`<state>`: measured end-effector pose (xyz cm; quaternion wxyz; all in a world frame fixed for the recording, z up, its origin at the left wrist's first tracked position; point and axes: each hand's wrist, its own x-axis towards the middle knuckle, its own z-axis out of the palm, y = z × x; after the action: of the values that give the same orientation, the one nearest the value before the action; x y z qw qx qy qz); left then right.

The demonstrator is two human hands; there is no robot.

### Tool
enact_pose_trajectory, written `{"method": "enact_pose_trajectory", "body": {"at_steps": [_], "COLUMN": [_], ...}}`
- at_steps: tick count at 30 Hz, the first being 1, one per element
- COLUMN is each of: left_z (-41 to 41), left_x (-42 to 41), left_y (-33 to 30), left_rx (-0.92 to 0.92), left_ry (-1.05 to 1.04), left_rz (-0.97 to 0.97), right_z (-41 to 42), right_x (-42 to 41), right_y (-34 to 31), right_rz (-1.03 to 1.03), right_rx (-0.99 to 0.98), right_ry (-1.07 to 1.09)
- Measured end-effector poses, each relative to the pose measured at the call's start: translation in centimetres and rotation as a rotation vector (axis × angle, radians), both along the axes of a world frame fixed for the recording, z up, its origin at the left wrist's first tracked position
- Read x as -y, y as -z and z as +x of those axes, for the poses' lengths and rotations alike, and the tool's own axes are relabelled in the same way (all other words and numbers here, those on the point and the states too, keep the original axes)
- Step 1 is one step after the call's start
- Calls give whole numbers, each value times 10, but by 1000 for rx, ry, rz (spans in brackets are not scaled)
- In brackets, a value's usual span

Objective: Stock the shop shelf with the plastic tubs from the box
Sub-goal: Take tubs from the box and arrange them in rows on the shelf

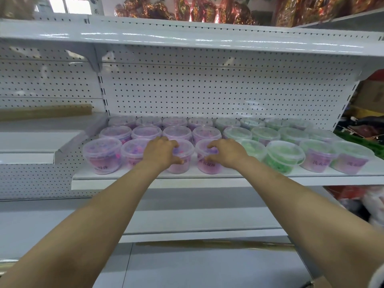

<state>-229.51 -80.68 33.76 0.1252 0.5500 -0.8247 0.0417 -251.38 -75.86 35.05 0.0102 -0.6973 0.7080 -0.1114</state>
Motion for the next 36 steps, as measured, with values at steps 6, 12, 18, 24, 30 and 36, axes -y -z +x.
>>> {"method": "enact_pose_trajectory", "body": {"at_steps": [6, 12, 18, 24, 30, 36], "left_z": [-1, -1, -1, -4, -11, -57], "left_x": [-2, -3, -3, -2, 1, 23], "left_y": [0, -3, -1, 0, -10, -27], "left_rx": [10, 0, -12, -26, 21, -30], "left_ry": [-10, -5, -14, -25, -52, -76], "left_rz": [-3, 27, 32, 44, 98, 109], "right_z": [-10, -5, -5, -2, -7, -53], "right_x": [-2, 2, 6, 12, 24, 43], "right_y": [-9, -6, -1, -6, -12, -40], "right_rz": [84, 61, 56, 138, 155, 65], "right_rx": [10, 31, 22, -18, -98, -3], "right_ry": [-80, -73, -85, -88, -157, -242]}}
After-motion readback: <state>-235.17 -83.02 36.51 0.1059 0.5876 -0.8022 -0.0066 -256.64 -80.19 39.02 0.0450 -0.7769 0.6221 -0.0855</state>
